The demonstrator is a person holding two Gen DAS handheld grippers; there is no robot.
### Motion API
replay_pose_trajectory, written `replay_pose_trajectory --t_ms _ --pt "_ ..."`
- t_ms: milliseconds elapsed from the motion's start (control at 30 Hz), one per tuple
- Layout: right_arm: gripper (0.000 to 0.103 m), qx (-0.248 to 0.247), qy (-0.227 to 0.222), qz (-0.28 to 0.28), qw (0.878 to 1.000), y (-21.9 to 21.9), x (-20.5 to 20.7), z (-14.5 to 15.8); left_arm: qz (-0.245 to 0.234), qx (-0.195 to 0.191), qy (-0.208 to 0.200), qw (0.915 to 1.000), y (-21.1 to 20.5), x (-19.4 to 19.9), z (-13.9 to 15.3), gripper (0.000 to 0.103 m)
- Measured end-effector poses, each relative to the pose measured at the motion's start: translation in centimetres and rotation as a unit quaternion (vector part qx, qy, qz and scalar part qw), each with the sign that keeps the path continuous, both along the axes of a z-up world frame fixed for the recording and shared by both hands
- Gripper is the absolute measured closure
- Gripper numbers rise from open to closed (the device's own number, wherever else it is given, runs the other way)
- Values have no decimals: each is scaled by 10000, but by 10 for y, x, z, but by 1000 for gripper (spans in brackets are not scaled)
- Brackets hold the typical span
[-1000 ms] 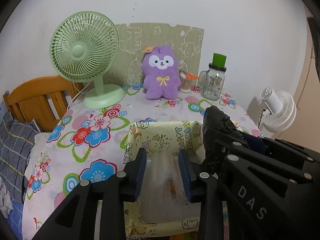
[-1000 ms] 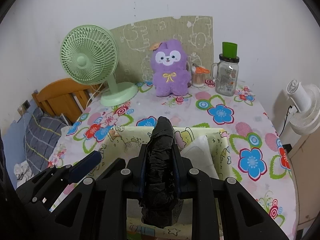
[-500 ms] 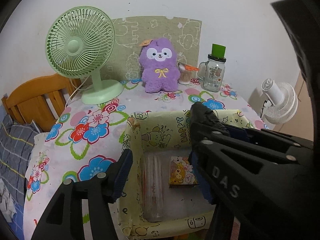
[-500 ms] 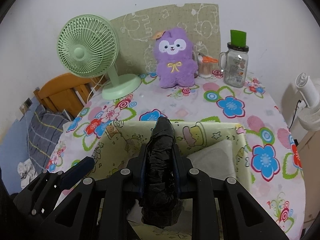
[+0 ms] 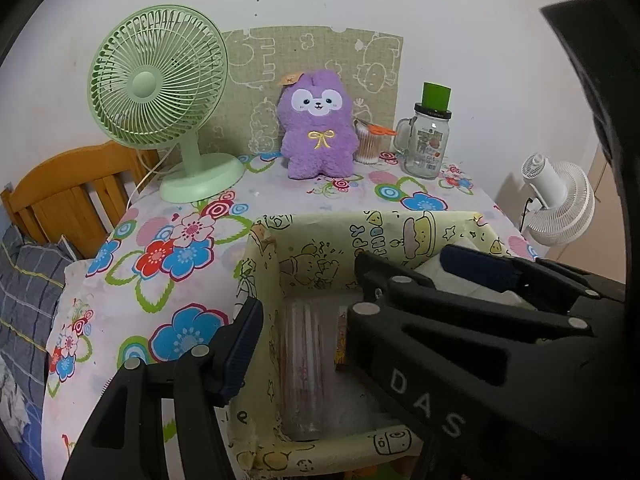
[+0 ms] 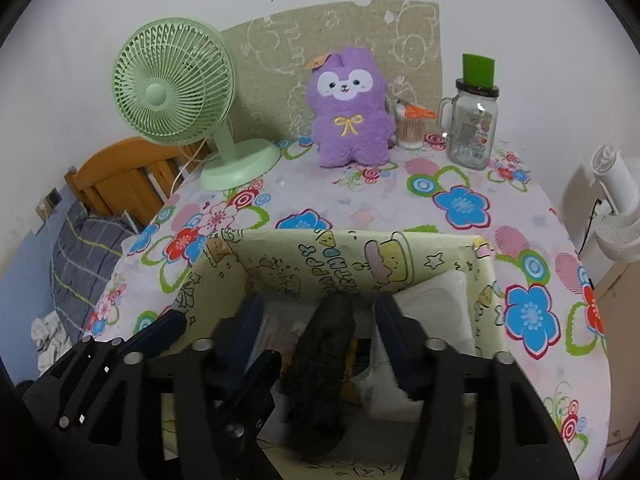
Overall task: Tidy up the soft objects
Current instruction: 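Open the left tool to drop the straws while the right tool releases the black cloth into the box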
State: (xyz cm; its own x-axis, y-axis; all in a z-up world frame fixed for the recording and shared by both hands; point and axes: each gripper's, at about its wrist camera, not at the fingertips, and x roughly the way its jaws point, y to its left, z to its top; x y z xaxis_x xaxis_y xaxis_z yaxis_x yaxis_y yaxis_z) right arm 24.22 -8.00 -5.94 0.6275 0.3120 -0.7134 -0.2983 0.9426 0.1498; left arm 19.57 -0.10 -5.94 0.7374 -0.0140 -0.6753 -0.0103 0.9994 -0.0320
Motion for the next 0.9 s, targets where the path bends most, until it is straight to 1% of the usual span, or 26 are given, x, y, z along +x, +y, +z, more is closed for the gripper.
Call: replay_pose_trajectory --t_ms 133,200,267,300,333,500,633,700,800,900 --pt "40 -27 -19 -32 10000 -3 -3 3 9 -6 -8 10000 0 -2 1 36" --pt "40 -49 -42 -45 10000 -3 -6 5 8 -39 -25 10000 0 -4 2 34" --pt "34 -71 -62 -54 9999 -5 -9 7 7 -44 -44 10000 -1 -6 4 33" --pt "28 -78 -92 -74 9999 -6 -11 9 -3 -34 -60 10000 -1 -8 5 31" --pt "24 -72 -134 -97 9998 -7 -14 10 -10 -30 -69 10000 -2 -9 5 29" --pt "22 -58 -236 -226 9994 -16 -23 18 -43 -20 -185 9998 -6 -18 13 18" --pt "22 -48 -312 -307 9990 -22 -32 25 -56 -52 -280 9996 -8 -26 20 13" --pt "21 -51 -345 -344 9988 -25 -37 29 -51 -49 -312 9995 -9 -30 22 8" --pt "17 -51 -415 -402 9983 -29 -44 33 -43 -45 -339 9994 -11 -35 25 7" --pt "15 -92 -499 -476 9976 -34 -52 38 -15 -68 -351 9994 -13 -40 27 6"
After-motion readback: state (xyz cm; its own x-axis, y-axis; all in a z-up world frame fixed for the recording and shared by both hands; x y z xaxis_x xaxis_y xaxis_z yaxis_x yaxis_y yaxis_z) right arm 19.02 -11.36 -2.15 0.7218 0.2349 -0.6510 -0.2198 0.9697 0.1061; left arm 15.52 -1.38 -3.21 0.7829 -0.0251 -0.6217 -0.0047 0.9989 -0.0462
